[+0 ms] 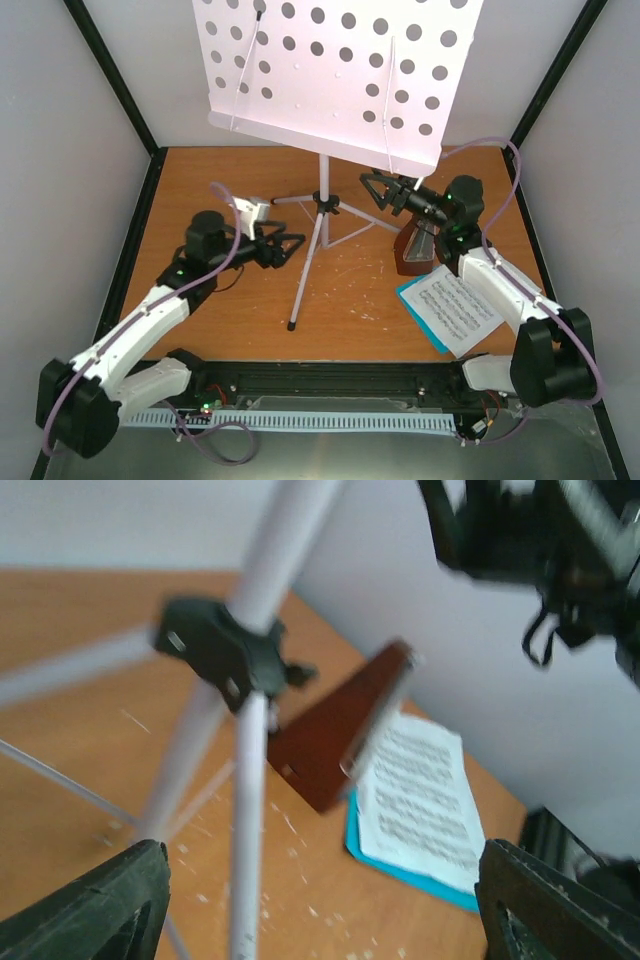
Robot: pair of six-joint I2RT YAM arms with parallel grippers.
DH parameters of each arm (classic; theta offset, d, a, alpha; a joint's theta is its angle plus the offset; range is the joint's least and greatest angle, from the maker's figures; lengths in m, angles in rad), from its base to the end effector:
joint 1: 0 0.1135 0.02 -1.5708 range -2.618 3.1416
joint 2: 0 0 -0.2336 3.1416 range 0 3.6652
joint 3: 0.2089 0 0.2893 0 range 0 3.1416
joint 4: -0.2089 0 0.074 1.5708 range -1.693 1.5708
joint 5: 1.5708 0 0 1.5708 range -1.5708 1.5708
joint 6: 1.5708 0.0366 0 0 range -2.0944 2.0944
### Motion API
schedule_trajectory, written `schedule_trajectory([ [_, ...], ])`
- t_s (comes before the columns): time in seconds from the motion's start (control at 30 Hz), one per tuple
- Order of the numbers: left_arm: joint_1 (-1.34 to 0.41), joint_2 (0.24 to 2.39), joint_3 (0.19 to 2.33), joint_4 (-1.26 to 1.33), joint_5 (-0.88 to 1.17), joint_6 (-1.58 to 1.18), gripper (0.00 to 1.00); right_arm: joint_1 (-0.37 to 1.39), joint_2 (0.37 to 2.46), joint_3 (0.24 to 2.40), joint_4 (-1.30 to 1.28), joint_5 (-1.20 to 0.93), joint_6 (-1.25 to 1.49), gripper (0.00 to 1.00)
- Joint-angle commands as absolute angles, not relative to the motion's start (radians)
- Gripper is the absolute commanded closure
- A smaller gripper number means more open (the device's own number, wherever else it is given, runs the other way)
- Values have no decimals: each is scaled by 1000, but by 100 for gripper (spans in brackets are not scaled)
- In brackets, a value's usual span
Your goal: Pack up the instrument practice props
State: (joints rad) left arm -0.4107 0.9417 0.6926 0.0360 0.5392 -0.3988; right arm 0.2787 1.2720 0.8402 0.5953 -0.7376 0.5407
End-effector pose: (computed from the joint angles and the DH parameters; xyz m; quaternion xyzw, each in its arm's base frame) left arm 0.2443 -0.1269 0.2685 0.1717 0.7492 -0.4289 0.4747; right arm 0.3135 0.1153 0.2893 -0.1937 0.6342 0.4972 0.5595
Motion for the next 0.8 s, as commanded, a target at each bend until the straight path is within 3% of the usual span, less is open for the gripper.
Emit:
schedule_trajectory([
  [0.0, -470, 1018, 687, 128, 619, -405, 17, 319, 1313, 940, 608, -833, 552, 30],
  [0.23, -478, 1182, 703, 169, 704, -356, 35, 373, 1449, 1081, 676, -920, 546, 36],
  [0.33, -481, 1227, 698, 197, 710, -342, 37, 392, 1509, 1150, 710, -967, 557, 39],
  [0.5, -482, 1290, 701, 224, 728, -339, 41, 407, 1581, 1264, 645, -999, 509, 43],
  [0.77, -483, 1347, 711, 247, 719, -319, 62, 437, 1644, 1420, 434, -1037, 358, 55],
])
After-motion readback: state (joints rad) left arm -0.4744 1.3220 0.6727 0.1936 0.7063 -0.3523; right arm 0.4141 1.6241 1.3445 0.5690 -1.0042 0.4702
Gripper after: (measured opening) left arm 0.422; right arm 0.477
